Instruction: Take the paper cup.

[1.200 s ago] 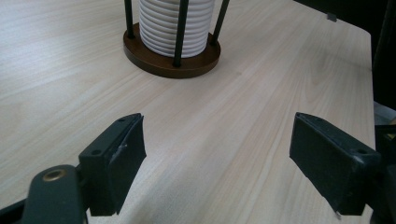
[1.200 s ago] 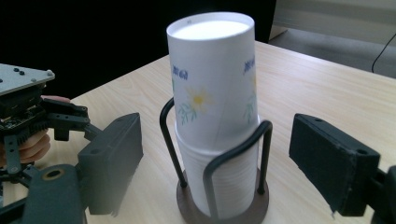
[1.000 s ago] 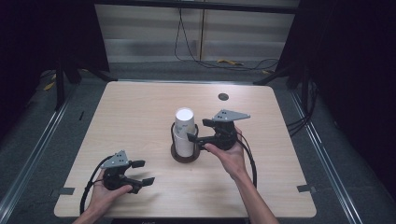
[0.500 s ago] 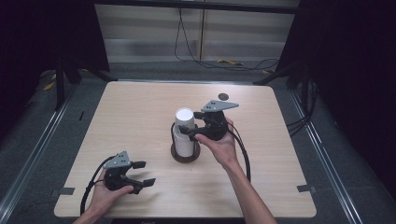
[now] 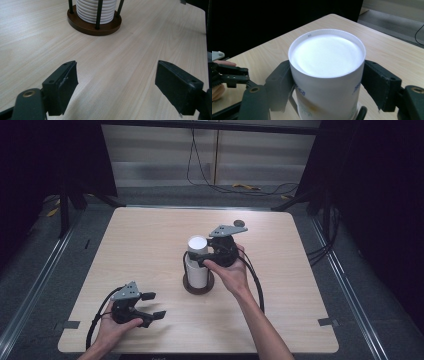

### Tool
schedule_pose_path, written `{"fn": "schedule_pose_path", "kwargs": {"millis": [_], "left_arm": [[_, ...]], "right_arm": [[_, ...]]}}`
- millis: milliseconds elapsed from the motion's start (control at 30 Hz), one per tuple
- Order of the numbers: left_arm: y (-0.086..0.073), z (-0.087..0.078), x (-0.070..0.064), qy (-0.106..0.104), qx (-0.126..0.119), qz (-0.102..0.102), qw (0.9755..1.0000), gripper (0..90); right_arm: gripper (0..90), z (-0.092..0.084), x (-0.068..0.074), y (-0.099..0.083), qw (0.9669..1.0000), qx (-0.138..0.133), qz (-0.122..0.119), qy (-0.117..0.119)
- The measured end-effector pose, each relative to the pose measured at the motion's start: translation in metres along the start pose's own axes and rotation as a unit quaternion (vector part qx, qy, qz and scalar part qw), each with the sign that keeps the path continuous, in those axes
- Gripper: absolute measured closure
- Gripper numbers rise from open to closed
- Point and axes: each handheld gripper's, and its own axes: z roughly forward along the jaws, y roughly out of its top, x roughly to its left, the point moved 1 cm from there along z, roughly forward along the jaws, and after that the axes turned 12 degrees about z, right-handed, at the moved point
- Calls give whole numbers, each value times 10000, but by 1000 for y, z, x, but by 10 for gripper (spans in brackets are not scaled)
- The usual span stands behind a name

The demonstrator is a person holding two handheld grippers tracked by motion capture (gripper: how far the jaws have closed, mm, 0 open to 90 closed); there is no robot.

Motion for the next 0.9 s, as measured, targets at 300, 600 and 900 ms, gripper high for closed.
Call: {"fn": "schedule_pose_path", "kwargs": {"millis": [300, 600, 900], "left_arm": [[0, 1, 0, -23, 6, 7, 10000, 182], [0, 2, -1, -43, 8, 9, 10000, 182], [0, 2, 0, -55, 23, 1, 10000, 182]], "right_arm": [[279, 5, -1, 1, 10000, -77, 17, 31], [319, 6, 0, 2, 9998, -197, 59, 82], [323, 5, 0, 3, 9996, -264, 93, 88]]}}
